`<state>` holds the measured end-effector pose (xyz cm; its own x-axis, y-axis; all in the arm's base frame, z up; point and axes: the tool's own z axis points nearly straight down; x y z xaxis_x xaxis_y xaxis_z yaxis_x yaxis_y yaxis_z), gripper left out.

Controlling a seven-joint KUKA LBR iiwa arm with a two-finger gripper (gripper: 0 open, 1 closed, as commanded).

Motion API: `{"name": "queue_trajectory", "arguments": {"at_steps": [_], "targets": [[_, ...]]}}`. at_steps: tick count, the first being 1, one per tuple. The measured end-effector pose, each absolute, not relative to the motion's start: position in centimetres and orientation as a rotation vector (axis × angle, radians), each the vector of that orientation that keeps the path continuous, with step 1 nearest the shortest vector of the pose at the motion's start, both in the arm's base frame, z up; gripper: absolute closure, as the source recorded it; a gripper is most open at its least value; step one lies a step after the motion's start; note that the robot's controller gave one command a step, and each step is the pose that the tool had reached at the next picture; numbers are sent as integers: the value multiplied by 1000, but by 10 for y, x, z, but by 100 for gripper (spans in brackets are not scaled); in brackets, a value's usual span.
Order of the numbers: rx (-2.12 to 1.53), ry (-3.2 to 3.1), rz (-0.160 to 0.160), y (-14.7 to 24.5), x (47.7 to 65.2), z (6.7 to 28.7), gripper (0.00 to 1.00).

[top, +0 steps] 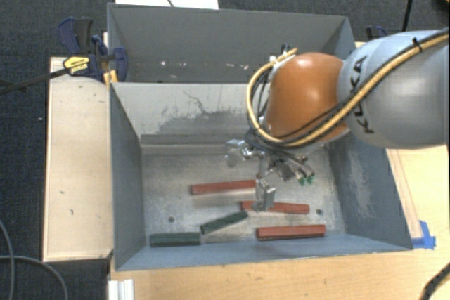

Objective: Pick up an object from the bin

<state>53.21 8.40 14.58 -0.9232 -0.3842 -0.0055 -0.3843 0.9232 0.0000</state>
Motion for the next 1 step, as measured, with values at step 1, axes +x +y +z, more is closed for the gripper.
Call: {"name": "queue_trajectory", "arguments": {"at_steps": [1], "targets": [[-546, 3093, 1, 25, 506, 80, 100]]}}
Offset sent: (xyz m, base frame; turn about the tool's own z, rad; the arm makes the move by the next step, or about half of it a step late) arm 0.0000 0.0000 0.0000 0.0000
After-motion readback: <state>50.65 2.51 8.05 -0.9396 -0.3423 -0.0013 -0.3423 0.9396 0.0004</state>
